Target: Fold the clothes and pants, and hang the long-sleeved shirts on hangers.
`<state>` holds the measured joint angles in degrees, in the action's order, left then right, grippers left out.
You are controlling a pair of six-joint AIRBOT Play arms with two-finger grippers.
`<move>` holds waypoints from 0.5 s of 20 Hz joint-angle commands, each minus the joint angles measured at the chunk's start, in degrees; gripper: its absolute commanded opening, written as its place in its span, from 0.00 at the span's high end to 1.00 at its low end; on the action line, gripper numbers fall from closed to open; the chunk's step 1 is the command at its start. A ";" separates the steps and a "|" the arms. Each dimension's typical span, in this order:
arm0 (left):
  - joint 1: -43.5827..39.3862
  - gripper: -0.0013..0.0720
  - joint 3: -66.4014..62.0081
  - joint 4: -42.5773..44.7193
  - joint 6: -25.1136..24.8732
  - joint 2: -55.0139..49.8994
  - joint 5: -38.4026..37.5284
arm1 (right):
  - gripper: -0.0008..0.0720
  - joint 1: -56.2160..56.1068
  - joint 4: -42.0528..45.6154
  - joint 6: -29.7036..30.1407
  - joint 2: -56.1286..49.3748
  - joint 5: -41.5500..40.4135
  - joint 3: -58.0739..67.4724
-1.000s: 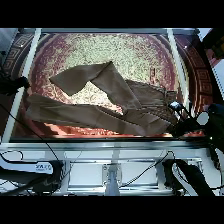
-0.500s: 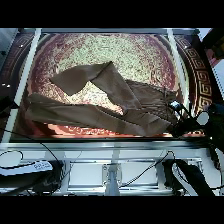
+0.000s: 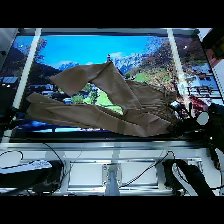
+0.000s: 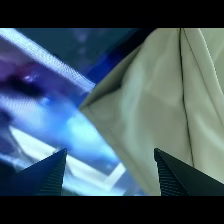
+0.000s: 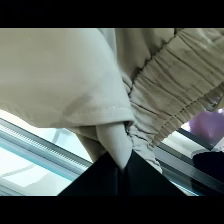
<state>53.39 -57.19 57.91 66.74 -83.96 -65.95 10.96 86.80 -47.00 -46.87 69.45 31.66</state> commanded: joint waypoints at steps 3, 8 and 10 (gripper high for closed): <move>-2.73 0.19 0.63 -2.71 0.04 -5.16 3.85 | 0.94 -0.04 0.00 0.00 0.04 0.20 -0.04; -3.91 0.57 0.63 -5.90 0.50 -6.51 9.44 | 0.94 -0.04 0.00 -0.04 0.09 1.29 0.02; -4.28 0.95 0.61 -10.45 -1.31 -6.40 10.75 | 0.94 -0.04 0.02 -0.02 0.09 1.25 0.09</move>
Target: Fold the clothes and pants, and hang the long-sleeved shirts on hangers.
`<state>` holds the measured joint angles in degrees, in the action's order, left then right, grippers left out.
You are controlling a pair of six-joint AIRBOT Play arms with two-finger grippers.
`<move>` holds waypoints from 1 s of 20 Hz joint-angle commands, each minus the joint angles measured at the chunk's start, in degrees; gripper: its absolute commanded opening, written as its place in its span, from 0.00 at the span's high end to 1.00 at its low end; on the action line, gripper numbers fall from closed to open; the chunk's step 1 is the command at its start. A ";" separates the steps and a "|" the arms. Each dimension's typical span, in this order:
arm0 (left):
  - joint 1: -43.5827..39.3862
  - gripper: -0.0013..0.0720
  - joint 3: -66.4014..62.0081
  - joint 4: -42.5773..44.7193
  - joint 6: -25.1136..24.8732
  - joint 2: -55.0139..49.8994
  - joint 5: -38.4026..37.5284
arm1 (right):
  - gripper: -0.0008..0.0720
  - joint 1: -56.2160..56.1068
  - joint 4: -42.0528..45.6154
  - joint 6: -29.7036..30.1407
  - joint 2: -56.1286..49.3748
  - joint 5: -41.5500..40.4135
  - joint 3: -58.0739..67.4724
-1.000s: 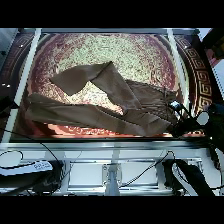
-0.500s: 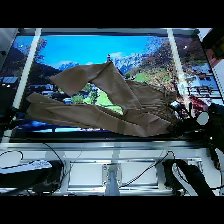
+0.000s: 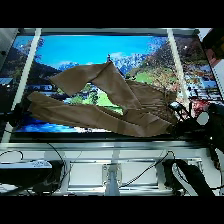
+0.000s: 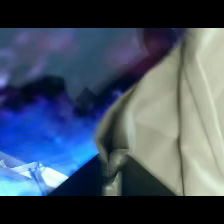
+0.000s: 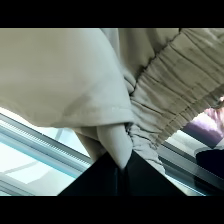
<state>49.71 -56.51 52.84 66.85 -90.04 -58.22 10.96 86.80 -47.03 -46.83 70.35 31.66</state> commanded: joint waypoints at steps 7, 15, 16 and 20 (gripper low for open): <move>-2.38 0.96 -9.46 -36.30 -6.29 3.21 2.73 | 0.95 -0.04 3.76 -1.68 -0.02 -7.06 13.14; -4.70 0.96 -34.34 -2.64 21.53 5.29 -10.23 | 0.95 0.07 9.09 1.16 -9.35 -0.22 29.09; -4.48 0.96 -36.65 -2.38 21.49 5.29 -11.19 | 0.95 0.07 9.11 3.28 -9.97 1.05 29.62; -6.80 0.96 -43.60 -4.31 21.49 5.27 -8.81 | 0.95 0.07 7.13 5.29 -11.78 -7.30 33.83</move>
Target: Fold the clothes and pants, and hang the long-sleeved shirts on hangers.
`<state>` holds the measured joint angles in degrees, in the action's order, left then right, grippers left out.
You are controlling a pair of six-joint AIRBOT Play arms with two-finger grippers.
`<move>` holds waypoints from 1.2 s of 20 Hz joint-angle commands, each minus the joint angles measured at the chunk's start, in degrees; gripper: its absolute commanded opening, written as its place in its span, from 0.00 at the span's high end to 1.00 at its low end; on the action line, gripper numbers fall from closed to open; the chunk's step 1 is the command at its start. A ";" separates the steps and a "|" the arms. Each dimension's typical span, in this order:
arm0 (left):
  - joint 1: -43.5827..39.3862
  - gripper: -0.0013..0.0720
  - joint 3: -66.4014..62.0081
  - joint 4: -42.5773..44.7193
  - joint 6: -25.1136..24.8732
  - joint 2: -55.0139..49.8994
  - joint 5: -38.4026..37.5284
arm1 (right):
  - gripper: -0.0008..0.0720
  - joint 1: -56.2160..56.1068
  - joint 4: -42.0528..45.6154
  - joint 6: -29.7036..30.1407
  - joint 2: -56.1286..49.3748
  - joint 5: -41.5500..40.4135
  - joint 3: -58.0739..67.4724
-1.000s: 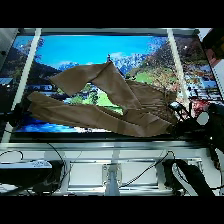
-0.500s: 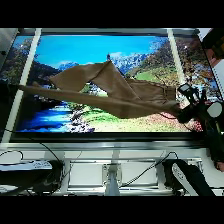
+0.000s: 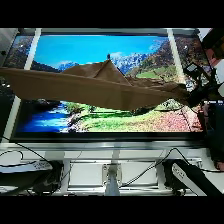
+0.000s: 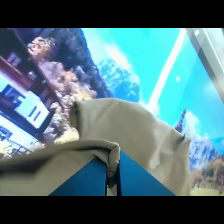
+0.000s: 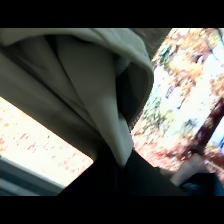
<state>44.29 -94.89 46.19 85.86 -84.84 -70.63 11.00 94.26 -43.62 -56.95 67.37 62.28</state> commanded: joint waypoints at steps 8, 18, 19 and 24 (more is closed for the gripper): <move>-11.50 0.96 -6.08 8.15 3.56 -0.09 15.43 | 0.95 0.02 -1.05 -3.91 -11.47 -16.72 14.71; -7.30 0.96 -5.88 43.39 -0.61 -4.28 -24.20 | 0.95 0.02 -6.95 -3.87 -13.09 29.27 11.34; -7.04 0.96 -5.88 43.67 -2.62 -5.86 -27.63 | 0.95 0.02 -7.52 -3.87 -13.09 29.75 9.70; -7.06 0.96 -4.35 46.86 -2.54 -8.92 -27.04 | 0.95 0.02 -7.98 -3.87 -13.09 36.61 -0.68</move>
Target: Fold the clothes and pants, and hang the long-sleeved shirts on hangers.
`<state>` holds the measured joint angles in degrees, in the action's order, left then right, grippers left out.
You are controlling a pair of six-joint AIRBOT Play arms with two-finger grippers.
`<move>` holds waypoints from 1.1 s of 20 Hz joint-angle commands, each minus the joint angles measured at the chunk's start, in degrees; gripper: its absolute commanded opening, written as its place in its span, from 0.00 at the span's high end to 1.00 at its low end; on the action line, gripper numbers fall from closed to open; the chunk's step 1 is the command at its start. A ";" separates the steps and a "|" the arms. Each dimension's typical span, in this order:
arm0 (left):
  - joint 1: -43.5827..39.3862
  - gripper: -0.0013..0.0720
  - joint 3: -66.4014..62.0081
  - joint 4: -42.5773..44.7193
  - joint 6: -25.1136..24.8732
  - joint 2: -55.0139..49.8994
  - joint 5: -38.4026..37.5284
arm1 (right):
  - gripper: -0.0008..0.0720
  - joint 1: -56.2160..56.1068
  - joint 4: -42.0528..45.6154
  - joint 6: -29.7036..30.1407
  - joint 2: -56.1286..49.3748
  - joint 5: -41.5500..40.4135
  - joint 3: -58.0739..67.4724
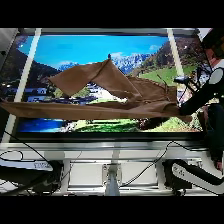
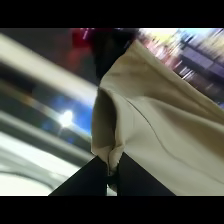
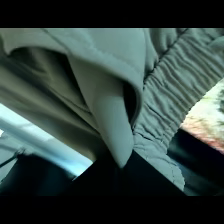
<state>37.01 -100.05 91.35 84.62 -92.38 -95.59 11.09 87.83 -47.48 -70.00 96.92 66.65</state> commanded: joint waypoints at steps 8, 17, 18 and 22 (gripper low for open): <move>0.22 0.96 15.26 9.20 -0.76 -1.40 -0.61 | 0.95 -0.07 -6.25 0.00 -0.04 8.15 -14.12; 0.46 0.35 24.96 14.47 2.97 -1.99 1.09 | 0.81 -0.07 -7.08 -1.99 -0.04 8.59 -14.38; 0.46 0.00 24.96 14.58 3.04 -1.99 1.09 | 0.57 -0.07 -7.08 -4.68 -0.04 8.55 -14.38; 0.44 0.02 24.92 15.15 2.97 -1.97 0.39 | 0.22 -0.07 -6.97 -8.90 -0.02 8.57 -13.92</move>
<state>37.41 -75.44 106.13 87.64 -94.28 -94.94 11.09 81.06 -53.28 -70.00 105.49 52.42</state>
